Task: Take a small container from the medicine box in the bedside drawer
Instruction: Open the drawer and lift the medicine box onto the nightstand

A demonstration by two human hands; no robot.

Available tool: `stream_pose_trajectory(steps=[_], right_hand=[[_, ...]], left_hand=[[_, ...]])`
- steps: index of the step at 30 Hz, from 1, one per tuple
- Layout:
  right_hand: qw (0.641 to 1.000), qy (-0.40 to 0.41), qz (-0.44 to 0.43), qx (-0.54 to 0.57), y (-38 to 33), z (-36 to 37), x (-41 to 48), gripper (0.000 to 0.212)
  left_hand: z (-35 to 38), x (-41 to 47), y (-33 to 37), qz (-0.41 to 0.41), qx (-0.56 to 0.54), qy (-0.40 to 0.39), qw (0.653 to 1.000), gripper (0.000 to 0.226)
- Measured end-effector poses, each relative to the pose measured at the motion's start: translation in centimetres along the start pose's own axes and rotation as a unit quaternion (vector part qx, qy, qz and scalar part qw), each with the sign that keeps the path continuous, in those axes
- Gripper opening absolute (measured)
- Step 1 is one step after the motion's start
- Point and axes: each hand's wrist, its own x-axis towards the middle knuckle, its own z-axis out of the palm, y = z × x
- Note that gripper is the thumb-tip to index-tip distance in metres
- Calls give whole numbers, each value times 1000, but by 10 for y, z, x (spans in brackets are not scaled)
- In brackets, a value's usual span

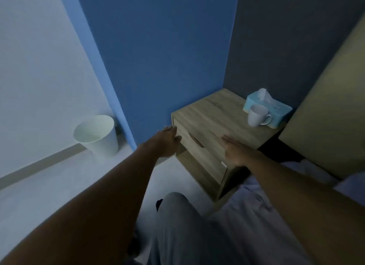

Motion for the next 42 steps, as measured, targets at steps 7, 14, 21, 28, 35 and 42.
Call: stream_pose_trajectory(steps=[7, 14, 21, 28, 35, 42], right_hand=[[999, 12, -9, -30, 32, 51, 48, 68], [993, 116, 2, 16, 44, 100, 83, 69], [980, 180, 40, -69, 46, 121, 89, 75], [973, 211, 31, -83, 48, 126, 91, 72], [969, 228, 36, -90, 50, 129, 94, 72], [973, 213, 40, -77, 46, 124, 93, 71]], left_hand=[[66, 70, -29, -7, -61, -53, 997, 61], [140, 134, -33, -26, -187, -114, 975, 74], [189, 185, -26, -132, -360, -68, 921, 80], [218, 208, -13, -146, -496, 5, 856, 79], [226, 204, -12, -153, -523, 28, 838, 88], [228, 169, -50, -166, -544, 12, 822, 78]])
